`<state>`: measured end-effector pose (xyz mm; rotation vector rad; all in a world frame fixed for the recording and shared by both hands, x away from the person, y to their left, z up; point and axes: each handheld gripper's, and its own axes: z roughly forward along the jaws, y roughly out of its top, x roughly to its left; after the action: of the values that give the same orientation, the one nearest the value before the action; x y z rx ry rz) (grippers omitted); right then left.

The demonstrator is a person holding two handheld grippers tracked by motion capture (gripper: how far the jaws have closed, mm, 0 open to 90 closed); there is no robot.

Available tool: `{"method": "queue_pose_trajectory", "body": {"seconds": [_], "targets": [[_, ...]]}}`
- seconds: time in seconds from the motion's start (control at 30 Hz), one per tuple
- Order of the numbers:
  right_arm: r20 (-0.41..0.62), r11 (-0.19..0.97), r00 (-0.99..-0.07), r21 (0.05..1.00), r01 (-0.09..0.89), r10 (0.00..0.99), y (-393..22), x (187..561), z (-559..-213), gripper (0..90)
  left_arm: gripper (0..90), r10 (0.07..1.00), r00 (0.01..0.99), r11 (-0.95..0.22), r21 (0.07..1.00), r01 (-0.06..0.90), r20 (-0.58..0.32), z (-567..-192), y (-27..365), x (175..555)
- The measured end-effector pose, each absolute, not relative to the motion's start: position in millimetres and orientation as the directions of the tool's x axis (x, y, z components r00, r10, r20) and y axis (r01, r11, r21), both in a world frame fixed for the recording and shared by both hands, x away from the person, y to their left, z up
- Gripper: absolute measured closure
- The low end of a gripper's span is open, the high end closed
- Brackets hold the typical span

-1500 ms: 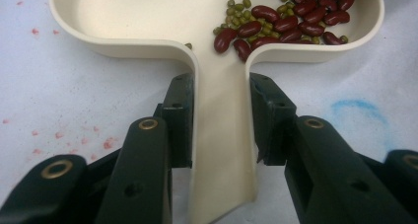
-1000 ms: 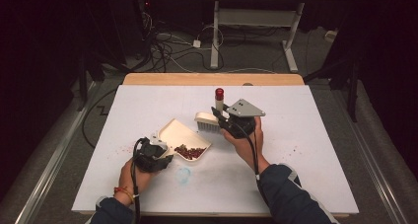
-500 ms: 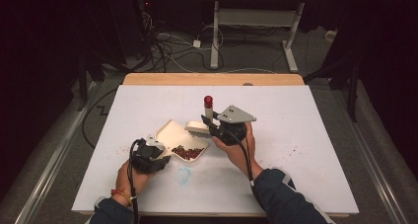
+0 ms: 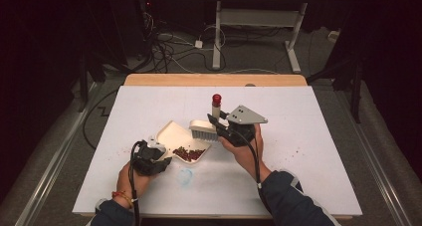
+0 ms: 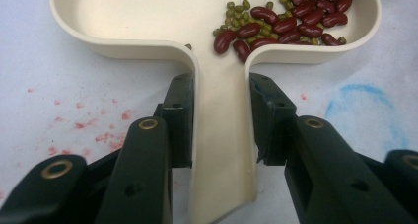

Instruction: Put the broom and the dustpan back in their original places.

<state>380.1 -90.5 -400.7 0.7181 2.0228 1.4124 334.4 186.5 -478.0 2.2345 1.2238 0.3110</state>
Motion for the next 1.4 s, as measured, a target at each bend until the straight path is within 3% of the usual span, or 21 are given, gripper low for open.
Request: {"method": "queue_pose_trajectory", "body": {"seconds": [0.17,0.5,0.73,1.4], "targets": [[-0.207,0.344,-0.693,0.937,0.063,0.691,-77,378,-405,70.2,63.4,0.83,0.556,-0.431,0.574,0.696,-0.052,-479,184,332],[-0.134,0.327,-0.753,0.938,0.113,0.644,-67,367,-408,70.2,63.4,0.837,0.544,-0.411,0.59,0.695,-0.058,-478,186,331],[-0.14,0.306,-0.751,0.948,0.087,0.646,-74,364,-393,70.2,63.3,0.842,0.534,-0.397,0.59,0.703,-0.069,-479,187,331],[-0.122,0.283,-0.707,0.952,0.114,0.697,-201,347,-339,70.1,63.3,0.877,0.476,-0.342,0.604,0.72,-0.07,-481,220,326]]}}
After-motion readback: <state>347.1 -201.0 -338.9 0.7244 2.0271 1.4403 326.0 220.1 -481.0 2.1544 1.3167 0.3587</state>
